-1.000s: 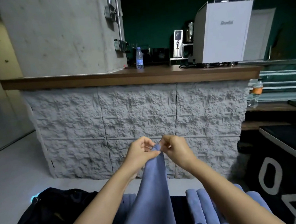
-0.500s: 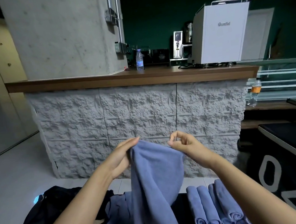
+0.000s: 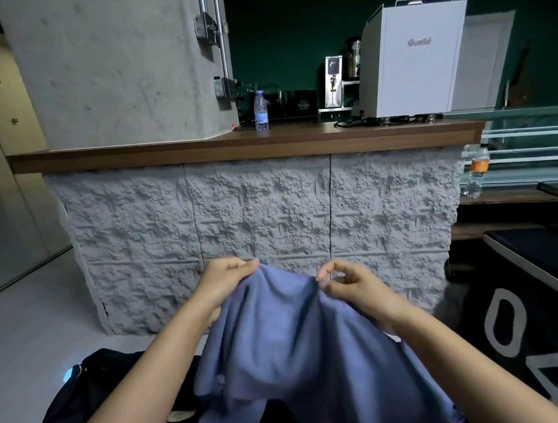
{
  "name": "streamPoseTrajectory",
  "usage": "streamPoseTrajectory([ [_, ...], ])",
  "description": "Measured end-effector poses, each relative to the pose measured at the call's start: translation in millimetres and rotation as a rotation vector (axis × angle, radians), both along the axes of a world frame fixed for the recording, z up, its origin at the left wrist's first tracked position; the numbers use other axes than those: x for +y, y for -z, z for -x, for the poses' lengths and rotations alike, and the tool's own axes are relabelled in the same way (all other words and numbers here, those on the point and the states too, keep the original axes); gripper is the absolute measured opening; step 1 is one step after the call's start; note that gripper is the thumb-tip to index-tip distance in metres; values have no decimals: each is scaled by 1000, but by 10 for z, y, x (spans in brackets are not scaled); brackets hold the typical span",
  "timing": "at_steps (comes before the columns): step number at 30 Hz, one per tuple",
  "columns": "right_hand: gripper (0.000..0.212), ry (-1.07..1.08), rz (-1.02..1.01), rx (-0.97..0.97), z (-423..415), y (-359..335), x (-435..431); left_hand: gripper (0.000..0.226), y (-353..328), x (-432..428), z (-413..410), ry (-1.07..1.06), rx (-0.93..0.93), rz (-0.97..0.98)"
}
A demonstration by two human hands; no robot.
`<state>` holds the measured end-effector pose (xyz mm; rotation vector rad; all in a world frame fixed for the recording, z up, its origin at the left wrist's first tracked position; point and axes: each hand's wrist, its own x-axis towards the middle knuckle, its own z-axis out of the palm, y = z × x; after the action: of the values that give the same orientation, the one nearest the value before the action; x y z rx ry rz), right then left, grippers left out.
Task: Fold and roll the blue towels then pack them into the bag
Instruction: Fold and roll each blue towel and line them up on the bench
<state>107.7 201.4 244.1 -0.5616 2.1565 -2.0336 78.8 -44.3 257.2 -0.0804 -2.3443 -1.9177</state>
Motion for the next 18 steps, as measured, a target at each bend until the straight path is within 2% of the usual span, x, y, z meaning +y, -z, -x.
streamPoseTrajectory([
  [3,19,38,150,-72,-68,-129,-237,21,0,271,-97,92,-40,-38],
  [5,25,12,115,-25,-103,-199,-317,17,4,379,-123,140,-38,-79],
  [7,26,104,-61,142,-103,-234,-342,23,4,395,-146,185,-9,-65],
  [9,14,263,-320,352,-72,-242,-333,33,33,393,-151,247,-2,-13],
  [11,4,372,-626,623,-33,-233,-311,24,58,420,-174,278,15,17],
  [13,9,317,-804,809,28,-248,-262,19,63,443,-198,295,42,21],
  [16,15,36,-769,700,88,-318,-208,12,90,443,-189,287,73,13],
  [18,20,-7,-737,622,123,-322,-201,11,166,437,-164,202,77,15],
])
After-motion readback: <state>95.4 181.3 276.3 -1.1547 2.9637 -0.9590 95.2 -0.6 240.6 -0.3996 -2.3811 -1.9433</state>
